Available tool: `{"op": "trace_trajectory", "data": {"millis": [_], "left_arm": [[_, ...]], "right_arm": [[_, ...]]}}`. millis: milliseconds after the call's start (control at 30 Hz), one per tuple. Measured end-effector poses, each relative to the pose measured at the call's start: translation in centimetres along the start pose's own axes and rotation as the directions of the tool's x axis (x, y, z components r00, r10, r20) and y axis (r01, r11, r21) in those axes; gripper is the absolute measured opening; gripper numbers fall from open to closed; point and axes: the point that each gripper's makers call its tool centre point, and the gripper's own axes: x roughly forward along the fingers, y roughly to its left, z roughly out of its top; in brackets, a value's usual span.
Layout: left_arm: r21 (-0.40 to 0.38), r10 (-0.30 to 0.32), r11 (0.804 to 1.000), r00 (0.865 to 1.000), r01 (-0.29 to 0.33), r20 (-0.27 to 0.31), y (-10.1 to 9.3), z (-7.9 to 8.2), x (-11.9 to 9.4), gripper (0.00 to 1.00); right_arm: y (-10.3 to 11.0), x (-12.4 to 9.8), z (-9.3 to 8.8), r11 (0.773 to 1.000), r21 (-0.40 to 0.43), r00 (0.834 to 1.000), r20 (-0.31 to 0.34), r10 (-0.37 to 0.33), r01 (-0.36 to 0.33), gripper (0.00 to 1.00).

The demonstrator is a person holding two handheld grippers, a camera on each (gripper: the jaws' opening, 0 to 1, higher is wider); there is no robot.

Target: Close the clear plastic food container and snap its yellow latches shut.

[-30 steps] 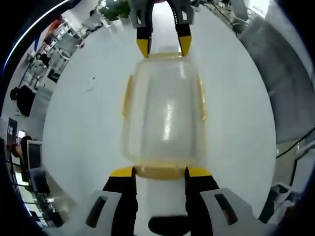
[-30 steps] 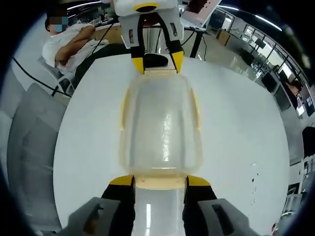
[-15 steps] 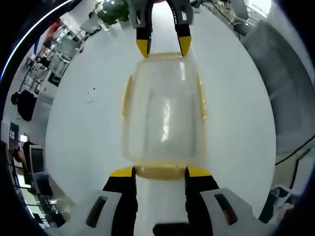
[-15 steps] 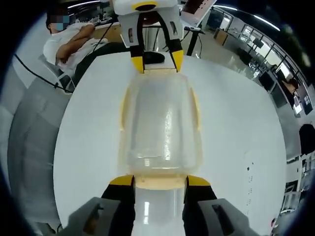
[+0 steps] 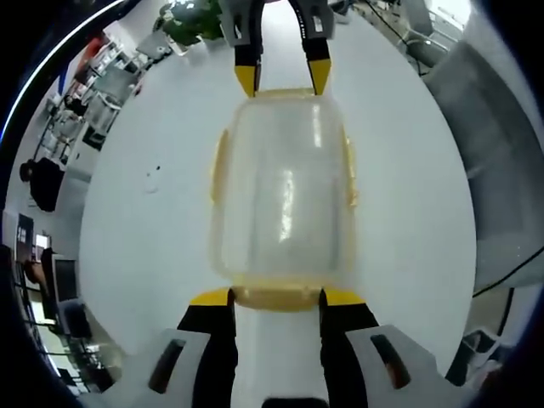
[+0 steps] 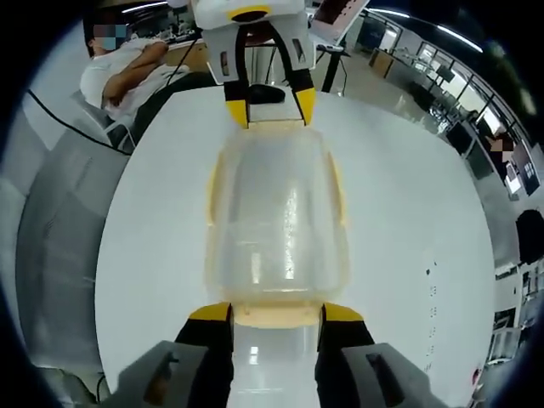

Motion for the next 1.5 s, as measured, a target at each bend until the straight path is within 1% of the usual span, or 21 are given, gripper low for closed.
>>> {"op": "trace_trajectory", "data": {"millis": [467,733,900,1500], "left_arm": [[-0.006,-0.003,1.0,1.0,0.003,0.007,-0.4,2.6,0.8,0.35],[-0.007,-0.013,1.0,1.0,0.013,0.006,-0.9,4.1,1.7,0.35],[-0.007,-0.011,1.0,1.0,0.011,0.017,-0.9,5.3,2.0,0.35],[-0.014,-0.028,1.0,0.999,0.028,0.015,-1.5,7.4,3.9,0.35]], "right_arm": [[0.2,-1.0,-2.5,1.0,-0.002,1.0,-0.004,0.009,-0.009,0.35],[0.4,-1.5,-4.2,1.0,-0.001,1.0,-0.015,0.024,-0.024,0.35],[0.5,-1.7,-5.4,1.0,0.009,0.999,-0.028,0.028,-0.027,0.35],[0.5,-1.8,-8.2,0.999,0.016,0.997,-0.05,0.052,-0.051,0.35]]}}
